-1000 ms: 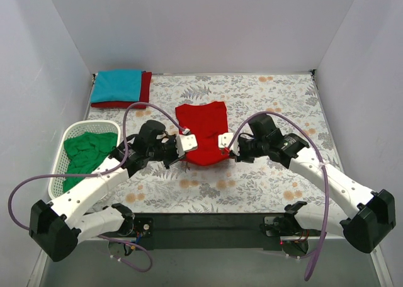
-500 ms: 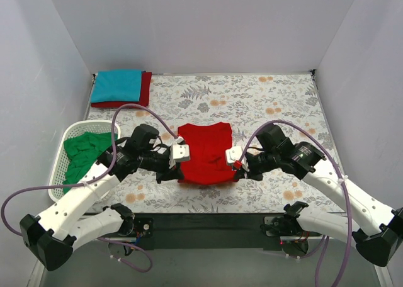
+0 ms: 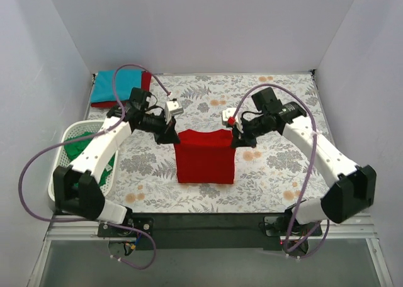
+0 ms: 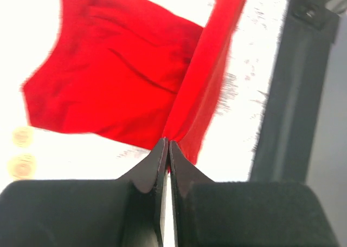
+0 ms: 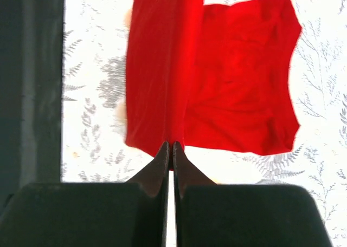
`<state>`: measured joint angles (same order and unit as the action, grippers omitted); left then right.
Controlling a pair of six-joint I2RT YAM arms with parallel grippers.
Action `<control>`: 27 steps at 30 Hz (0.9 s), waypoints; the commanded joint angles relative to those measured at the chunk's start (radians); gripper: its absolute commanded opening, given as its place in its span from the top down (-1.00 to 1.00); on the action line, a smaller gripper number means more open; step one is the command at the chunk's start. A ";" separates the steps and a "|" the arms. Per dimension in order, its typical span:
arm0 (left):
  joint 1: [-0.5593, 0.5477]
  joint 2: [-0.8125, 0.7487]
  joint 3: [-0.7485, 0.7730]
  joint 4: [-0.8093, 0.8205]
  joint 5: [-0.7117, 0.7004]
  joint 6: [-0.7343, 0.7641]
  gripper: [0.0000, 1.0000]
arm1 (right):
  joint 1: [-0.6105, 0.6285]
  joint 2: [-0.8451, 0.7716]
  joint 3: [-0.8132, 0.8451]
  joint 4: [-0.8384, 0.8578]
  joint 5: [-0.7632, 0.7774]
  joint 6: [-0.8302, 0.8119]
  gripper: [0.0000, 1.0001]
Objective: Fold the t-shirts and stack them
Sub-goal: Fold the tshirt
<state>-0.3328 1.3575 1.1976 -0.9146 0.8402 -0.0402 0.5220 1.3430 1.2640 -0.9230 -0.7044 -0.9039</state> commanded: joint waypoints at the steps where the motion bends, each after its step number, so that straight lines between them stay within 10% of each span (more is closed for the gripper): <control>1: 0.075 0.150 0.111 -0.003 0.092 0.109 1.00 | -0.066 0.132 0.127 -0.039 -0.076 -0.122 0.97; 18: 0.138 0.897 0.733 0.069 0.069 0.022 1.00 | -0.229 0.846 0.580 -0.051 -0.050 -0.214 0.97; 27: 0.049 0.872 0.553 0.043 0.014 0.100 1.00 | -0.224 0.871 0.517 -0.043 0.003 -0.266 0.97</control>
<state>-0.2607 2.2932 1.8179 -0.8494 0.8722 0.0288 0.2977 2.2250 1.8015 -0.9432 -0.7277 -1.1305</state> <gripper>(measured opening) 0.010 0.024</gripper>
